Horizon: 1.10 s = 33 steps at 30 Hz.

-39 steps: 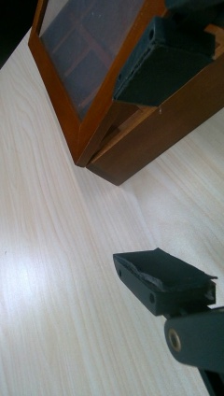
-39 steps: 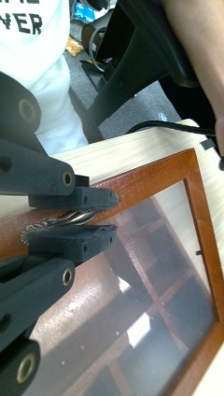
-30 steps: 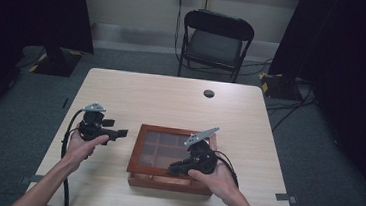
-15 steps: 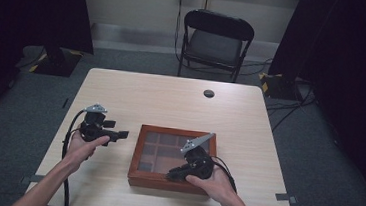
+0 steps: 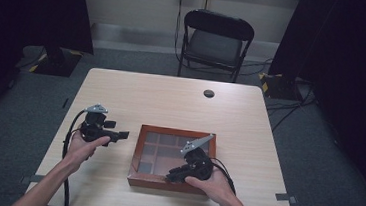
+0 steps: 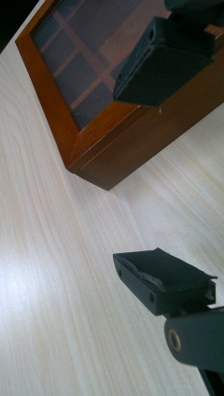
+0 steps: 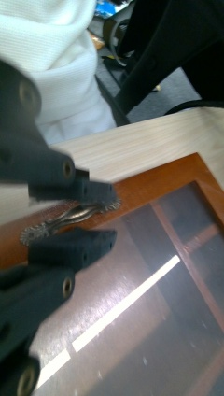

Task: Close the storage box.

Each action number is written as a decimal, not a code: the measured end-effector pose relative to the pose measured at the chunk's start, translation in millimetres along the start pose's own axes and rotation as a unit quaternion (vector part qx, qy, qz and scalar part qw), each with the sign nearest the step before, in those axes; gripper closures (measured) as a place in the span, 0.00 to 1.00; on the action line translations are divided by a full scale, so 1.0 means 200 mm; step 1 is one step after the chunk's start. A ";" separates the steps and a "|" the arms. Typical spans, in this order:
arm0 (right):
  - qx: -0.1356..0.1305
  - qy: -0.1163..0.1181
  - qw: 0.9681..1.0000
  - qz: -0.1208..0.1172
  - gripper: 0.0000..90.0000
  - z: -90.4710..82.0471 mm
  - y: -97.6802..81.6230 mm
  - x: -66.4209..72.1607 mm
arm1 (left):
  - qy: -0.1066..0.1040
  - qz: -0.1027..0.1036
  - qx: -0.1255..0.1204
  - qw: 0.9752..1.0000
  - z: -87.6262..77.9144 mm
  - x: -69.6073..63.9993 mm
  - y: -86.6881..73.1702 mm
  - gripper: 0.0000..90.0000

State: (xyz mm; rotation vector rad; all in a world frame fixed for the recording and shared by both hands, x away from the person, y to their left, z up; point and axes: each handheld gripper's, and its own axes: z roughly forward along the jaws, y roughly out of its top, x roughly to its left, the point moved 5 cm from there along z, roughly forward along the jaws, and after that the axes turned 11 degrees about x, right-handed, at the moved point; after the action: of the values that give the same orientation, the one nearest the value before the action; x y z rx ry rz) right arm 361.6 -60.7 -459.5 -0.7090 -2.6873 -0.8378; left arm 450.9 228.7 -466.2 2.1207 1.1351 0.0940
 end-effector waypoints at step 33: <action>-0.127 -0.205 0.932 0.270 0.17 -0.48 -0.52 -0.55 | 0.038 -0.013 0.058 0.997 -0.03 0.11 -0.18 0.20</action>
State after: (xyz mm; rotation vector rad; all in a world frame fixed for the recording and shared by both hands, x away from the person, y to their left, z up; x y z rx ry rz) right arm 410.0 -233.7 -470.8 -1.7571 -2.4972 -0.9670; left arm 436.4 262.0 -489.6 2.2205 1.2401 0.0994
